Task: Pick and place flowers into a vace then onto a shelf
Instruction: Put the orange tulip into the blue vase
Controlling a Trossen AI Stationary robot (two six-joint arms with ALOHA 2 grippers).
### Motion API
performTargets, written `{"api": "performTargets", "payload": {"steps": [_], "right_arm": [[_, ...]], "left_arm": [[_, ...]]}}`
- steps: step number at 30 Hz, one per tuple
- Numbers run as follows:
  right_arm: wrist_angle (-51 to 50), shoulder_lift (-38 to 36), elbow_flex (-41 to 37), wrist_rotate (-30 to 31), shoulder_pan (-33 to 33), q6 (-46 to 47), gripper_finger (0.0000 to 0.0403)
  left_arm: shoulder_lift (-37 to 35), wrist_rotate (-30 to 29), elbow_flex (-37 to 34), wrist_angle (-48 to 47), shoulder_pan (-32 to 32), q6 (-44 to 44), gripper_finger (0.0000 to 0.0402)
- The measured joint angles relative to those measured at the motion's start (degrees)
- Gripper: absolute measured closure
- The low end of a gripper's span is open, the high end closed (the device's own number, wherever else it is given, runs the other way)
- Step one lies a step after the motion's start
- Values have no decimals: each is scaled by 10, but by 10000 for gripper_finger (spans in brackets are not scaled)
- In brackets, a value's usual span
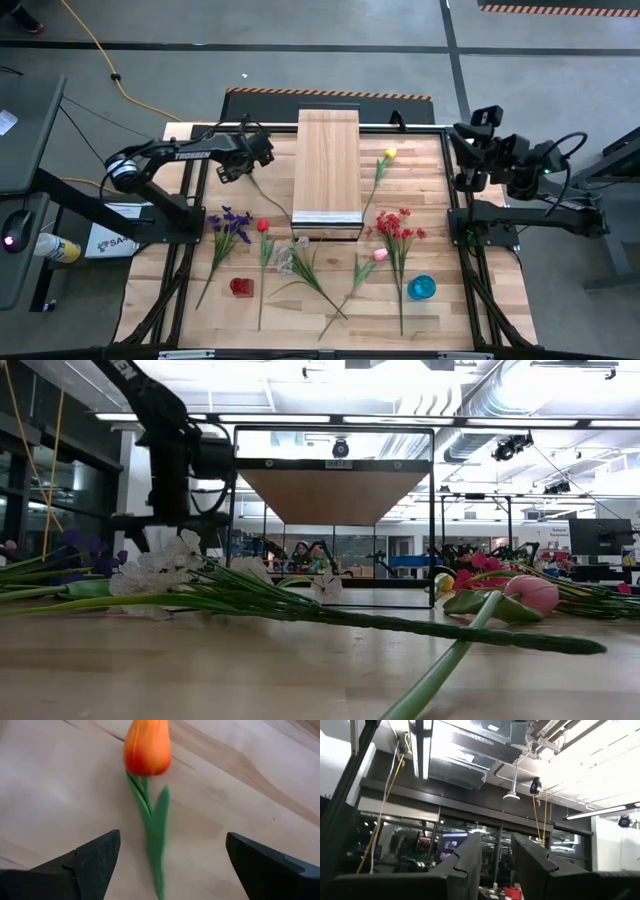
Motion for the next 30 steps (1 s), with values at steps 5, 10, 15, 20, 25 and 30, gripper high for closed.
{"api": "performTargets", "payload": {"steps": [5, 10, 15, 20, 25, 30], "right_arm": [[-11, 0, 0, 0, 0, -35, 304], [-12, 0, 0, 0, 0, -61, 304], [-13, 0, 0, 0, 0, -63, 304], [-14, 0, 0, 0, 0, -64, 304], [-20, 0, 0, 0, 0, -64, 304], [-28, 0, 0, 0, 0, -64, 304]], "left_arm": [[10, 20, 0, 0, 35, 30, 5], [10, 23, 0, 0, 57, 45, 5], [19, 32, 0, 11, 59, 54, 5], [54, 46, 0, 21, 59, 54, 5], [86, 48, 3, 15, 58, 54, 5], [94, 49, 3, 15, 59, 54, 5]]}}
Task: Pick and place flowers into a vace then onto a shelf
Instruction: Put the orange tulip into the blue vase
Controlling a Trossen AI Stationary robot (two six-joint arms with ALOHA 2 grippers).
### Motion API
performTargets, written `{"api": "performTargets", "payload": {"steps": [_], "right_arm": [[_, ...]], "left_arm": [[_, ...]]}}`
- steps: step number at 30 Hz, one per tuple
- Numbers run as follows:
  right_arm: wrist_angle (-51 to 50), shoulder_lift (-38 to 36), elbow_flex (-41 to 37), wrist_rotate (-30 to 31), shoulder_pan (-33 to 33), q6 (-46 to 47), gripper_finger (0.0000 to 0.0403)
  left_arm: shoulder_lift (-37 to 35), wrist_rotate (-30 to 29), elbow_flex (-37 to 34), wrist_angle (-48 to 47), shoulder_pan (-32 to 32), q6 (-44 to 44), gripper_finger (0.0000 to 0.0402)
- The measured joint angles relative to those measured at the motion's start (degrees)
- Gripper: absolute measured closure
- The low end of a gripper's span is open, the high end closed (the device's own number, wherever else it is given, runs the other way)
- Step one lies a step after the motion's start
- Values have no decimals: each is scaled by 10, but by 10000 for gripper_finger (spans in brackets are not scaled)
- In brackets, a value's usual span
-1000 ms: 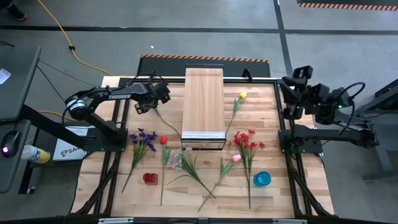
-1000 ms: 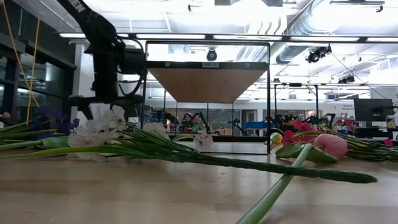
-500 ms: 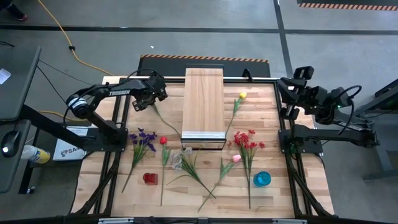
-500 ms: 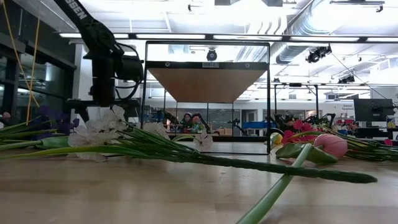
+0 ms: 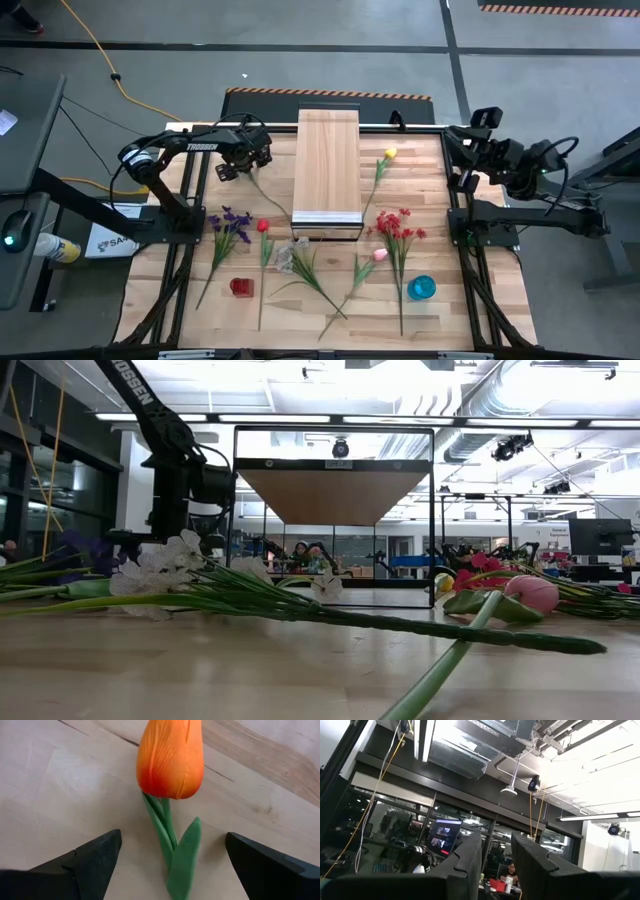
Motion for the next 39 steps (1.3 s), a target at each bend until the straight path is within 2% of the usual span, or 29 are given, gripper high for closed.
{"api": "performTargets", "payload": {"steps": [3, 6, 20, 28, 39], "right_arm": [[-2, 0, 0, 0, 0, 0, 304], [-2, 0, 0, 0, 0, 0, 304], [-3, 0, 0, 0, 0, 0, 304], [-14, 0, 0, 0, 0, 0, 304], [-15, 0, 0, 0, 0, 2, 304]], "left_arm": [[0, 1, 0, -1, 0, 0, 18], [1, 3, -1, -3, 0, 0, 51], [2, 13, -2, -9, -1, -1, 259], [2, -1, -3, -12, -22, -8, 372], [-1, -14, -3, -14, -34, -11, 366]]}}
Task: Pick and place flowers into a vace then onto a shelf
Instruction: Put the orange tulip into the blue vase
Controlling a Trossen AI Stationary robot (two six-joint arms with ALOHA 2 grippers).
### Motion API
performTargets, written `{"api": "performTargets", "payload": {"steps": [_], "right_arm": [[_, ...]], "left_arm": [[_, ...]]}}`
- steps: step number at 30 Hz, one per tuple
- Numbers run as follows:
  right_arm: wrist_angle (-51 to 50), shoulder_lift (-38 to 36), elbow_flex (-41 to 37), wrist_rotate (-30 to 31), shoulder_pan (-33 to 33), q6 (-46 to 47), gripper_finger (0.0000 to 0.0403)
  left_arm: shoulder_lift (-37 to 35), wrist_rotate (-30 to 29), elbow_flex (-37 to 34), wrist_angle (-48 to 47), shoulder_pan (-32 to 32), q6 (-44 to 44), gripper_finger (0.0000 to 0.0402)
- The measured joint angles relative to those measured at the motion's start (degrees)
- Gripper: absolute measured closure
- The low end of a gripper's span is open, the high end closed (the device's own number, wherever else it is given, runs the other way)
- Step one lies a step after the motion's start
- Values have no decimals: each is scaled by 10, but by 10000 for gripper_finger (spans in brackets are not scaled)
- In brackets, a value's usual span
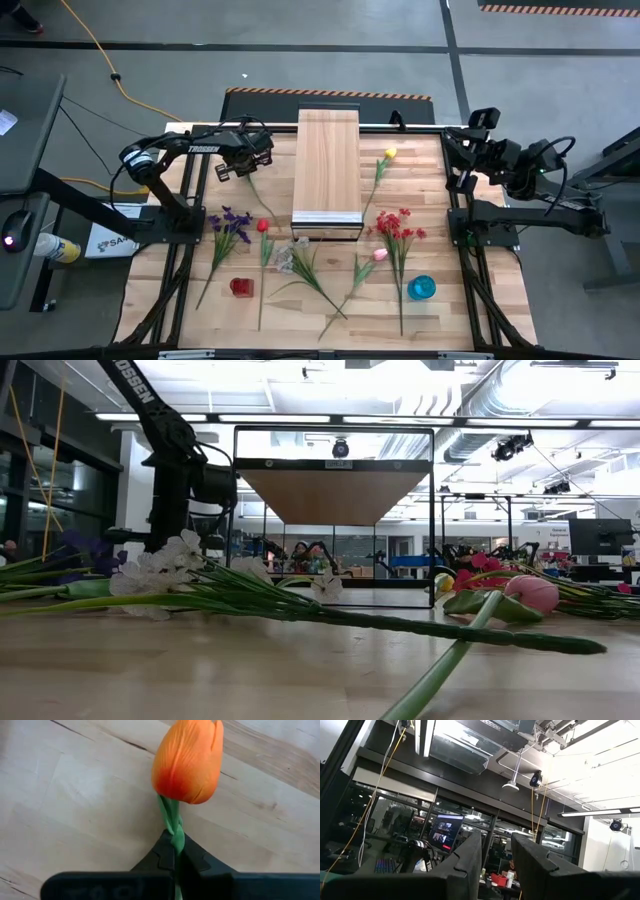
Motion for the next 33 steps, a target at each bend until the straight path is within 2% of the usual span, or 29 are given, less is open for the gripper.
{"api": "performTargets", "payload": {"steps": [6, 11, 21, 27, 33], "right_arm": [[0, 0, 0, 0, 0, 0, 304], [-1, 0, 0, 0, 0, 0, 304], [-1, 0, 0, 0, 0, 0, 304], [-1, 0, 0, 0, 0, 0, 304], [-1, 0, 0, 0, 0, 1, 304]], "left_arm": [[-46, -10, -5, -3, -6, 0, 372], [-115, -50, -3, -5, -4, 3, 372], [-285, -94, -2, -11, -5, 25, 372], [-392, -97, -1, -11, -5, 69, 372], [-489, -114, -1, 12, -44, 93, 372]]}}
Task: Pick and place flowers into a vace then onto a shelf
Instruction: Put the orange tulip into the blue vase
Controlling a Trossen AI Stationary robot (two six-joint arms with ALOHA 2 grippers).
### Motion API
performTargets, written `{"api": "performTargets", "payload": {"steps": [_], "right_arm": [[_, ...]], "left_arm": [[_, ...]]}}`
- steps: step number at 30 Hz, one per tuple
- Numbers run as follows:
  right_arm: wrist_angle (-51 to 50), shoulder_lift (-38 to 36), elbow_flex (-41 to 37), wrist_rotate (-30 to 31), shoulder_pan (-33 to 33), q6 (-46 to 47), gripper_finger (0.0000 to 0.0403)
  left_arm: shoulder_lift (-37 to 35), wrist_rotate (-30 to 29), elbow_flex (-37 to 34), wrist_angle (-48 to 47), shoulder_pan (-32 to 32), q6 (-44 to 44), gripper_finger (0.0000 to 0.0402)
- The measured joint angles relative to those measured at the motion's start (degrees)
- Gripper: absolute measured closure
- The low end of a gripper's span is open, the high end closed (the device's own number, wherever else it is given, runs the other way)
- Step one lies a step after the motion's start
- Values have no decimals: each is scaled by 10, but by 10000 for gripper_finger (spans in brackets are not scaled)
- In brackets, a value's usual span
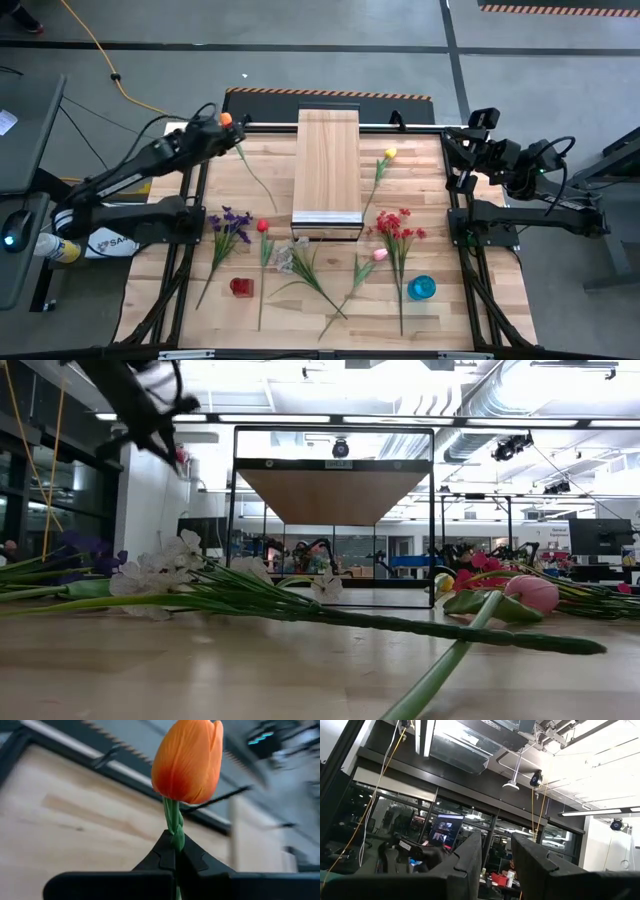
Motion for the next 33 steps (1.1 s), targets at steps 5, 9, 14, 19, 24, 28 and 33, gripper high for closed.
{"api": "performTargets", "payload": {"steps": [5, 9, 14, 19, 24, 28, 33], "right_arm": [[0, 0, 0, 0, 0, 0, 304], [0, 0, 0, 0, 0, 0, 304], [1, 0, 0, 16, 0, -5, 304], [1, 0, 0, 69, 0, -24, 304], [-19, 0, 0, 141, 0, -55, 304], [-70, 0, 0, 217, 0, -61, 304], [-147, 0, 0, 265, 0, -60, 304]], "left_arm": [[-62, -26, 1, 62, -52, 26, 372], [-78, -28, 1, 148, -106, 81, 372], [-63, -28, 1, 276, -180, 146, 372], [-30, -29, 1, 386, -246, 194, 372], [18, -30, 1, 482, -300, 220, 372], [58, -30, 1, 565, -336, 244, 372], [109, -32, 9, 656, -372, 276, 372]]}}
